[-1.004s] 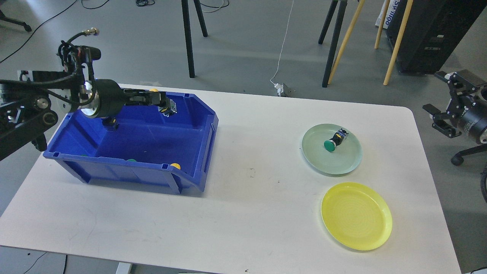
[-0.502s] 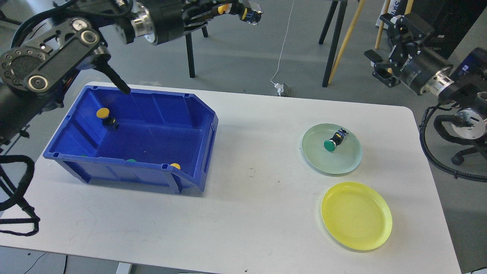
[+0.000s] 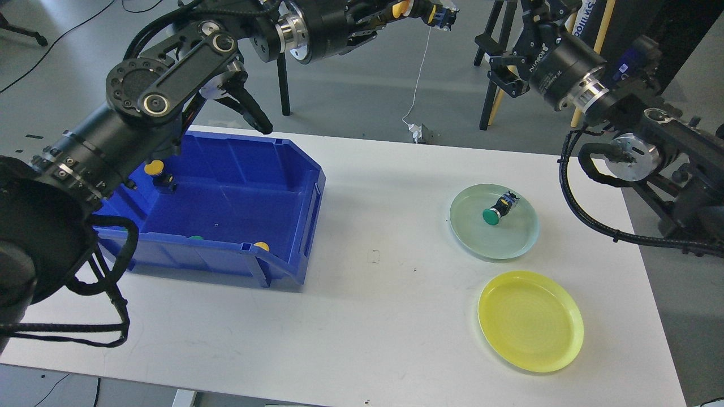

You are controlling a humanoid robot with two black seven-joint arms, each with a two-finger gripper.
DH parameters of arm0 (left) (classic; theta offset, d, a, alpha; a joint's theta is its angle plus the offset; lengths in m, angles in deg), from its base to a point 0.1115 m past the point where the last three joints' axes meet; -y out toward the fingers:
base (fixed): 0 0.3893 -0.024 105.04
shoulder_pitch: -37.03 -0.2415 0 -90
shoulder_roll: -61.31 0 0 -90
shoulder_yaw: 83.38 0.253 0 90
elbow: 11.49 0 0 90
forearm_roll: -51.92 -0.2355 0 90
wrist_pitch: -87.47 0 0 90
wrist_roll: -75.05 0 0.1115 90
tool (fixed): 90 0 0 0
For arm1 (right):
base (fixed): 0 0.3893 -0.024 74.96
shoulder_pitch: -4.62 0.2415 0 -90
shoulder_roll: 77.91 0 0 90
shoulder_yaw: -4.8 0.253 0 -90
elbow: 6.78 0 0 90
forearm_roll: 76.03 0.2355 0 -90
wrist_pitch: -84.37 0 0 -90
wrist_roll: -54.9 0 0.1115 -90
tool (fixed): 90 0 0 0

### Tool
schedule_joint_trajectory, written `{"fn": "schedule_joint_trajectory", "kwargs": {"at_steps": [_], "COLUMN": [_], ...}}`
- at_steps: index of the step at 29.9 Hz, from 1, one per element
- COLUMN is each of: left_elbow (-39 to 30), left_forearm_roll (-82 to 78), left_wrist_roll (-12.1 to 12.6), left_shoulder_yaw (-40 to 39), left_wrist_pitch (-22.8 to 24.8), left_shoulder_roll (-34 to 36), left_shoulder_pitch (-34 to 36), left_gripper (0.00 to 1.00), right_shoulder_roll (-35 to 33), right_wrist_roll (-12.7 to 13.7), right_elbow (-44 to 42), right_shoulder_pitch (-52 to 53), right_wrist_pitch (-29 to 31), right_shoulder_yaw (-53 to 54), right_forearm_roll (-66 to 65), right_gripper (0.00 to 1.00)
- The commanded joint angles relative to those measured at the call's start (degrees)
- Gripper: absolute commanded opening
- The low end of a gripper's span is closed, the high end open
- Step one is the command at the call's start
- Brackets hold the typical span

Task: Pass button and place on color plate
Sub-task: 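Lift the yellow button and hand it from the left to the right gripper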

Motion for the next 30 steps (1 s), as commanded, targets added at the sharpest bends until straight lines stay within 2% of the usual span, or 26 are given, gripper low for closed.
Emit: {"fn": "schedule_joint_trajectory", "kwargs": {"at_steps": [1, 6, 11, 17, 20, 26, 30], "left_elbow": [0.28, 1.15, 2.65, 3.18, 3.26, 3.35, 3.26], "left_forearm_roll": [1.42, 1.60, 1.60, 2.04, 2.65, 2.74, 2.83], "left_wrist_roll": [0.09, 0.09, 0.09, 0.09, 0.09, 0.09, 0.09], "left_shoulder_yaw": [0.00, 0.08, 0.00, 0.00, 0.08, 0.00, 0.08], "left_wrist_pitch": [0.00, 0.00, 0.00, 0.00, 0.00, 0.00, 0.00], "left_shoulder_roll": [-0.46, -1.95, -3.62, -3.62, -3.62, -3.62, -3.62], "left_shoulder_pitch": [0.11, 0.73, 1.34, 1.43, 1.52, 1.61, 1.61], "left_gripper": [0.23, 0.24, 0.24, 0.24, 0.24, 0.24, 0.24], "right_shoulder_roll": [1.36, 3.90, 6.02, 5.76, 5.49, 5.49, 5.49], "right_wrist_roll": [0.00, 0.00, -0.26, -0.61, -0.44, -0.17, -0.09], "right_elbow": [-0.05, -0.40, -0.58, -0.32, -0.40, -0.23, -0.14], "right_shoulder_pitch": [0.19, 0.28, 0.46, 0.37, 0.37, 0.37, 0.46], "right_wrist_pitch": [-0.07, -1.04, -2.44, -3.59, -3.24, -2.71, -2.62], "right_shoulder_yaw": [0.26, 0.61, 0.79, 0.79, 0.70, 0.17, 0.00], "right_forearm_roll": [0.04, 0.04, 0.30, 0.30, 0.30, 0.22, 0.13], "right_gripper": [0.97, 0.97, 0.89, 0.67, 0.44, 0.19, 0.11]}}
